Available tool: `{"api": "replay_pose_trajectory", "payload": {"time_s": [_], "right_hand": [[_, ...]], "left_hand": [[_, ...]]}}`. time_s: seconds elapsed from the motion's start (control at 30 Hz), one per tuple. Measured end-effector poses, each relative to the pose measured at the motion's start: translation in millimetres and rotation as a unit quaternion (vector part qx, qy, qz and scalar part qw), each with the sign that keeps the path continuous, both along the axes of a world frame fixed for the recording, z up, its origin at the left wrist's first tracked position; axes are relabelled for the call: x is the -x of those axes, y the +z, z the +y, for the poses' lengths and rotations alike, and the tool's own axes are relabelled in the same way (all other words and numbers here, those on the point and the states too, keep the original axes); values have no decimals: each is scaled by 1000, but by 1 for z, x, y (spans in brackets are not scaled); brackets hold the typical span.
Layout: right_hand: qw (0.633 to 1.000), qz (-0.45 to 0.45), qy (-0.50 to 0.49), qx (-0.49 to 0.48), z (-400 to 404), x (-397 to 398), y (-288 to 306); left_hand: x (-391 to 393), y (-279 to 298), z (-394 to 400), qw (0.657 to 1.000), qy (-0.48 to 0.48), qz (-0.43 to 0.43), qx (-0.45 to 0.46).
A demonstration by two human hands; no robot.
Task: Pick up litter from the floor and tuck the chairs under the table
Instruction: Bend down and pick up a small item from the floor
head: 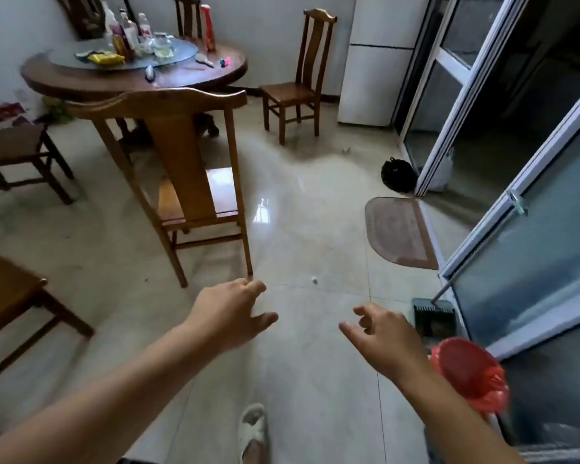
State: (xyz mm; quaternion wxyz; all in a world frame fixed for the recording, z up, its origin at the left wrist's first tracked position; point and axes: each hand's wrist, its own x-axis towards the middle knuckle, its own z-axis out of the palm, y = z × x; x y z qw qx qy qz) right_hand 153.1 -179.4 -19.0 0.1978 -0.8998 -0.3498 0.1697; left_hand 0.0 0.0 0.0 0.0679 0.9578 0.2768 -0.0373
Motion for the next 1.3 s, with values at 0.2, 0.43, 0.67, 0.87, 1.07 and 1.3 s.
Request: {"api": "replay_pose_trajectory", "payload": {"time_s": [0.2,0.43,0.67,0.87,1.07,1.3], "right_hand": [[998,37,-36,-29,86,-65,-20],[991,62,-109,-50,190,-167,-4],[985,75,-150,-30,229,-276,-16],[984,84,-154,22,263,-404,-49],[991,78,-102,42,334,-552,-43],[995,89,-24,39,452,-687,-37]], "left_hand": [[-43,-35,89,999,34,-23,26],[-159,-32,213,995,49,-53,63],[-318,-46,261,991,-29,-29,129],[-455,-70,292,987,-61,12,149],[-582,-51,363,992,-34,4,125],[-693,-52,457,987,47,-30,149]]}}
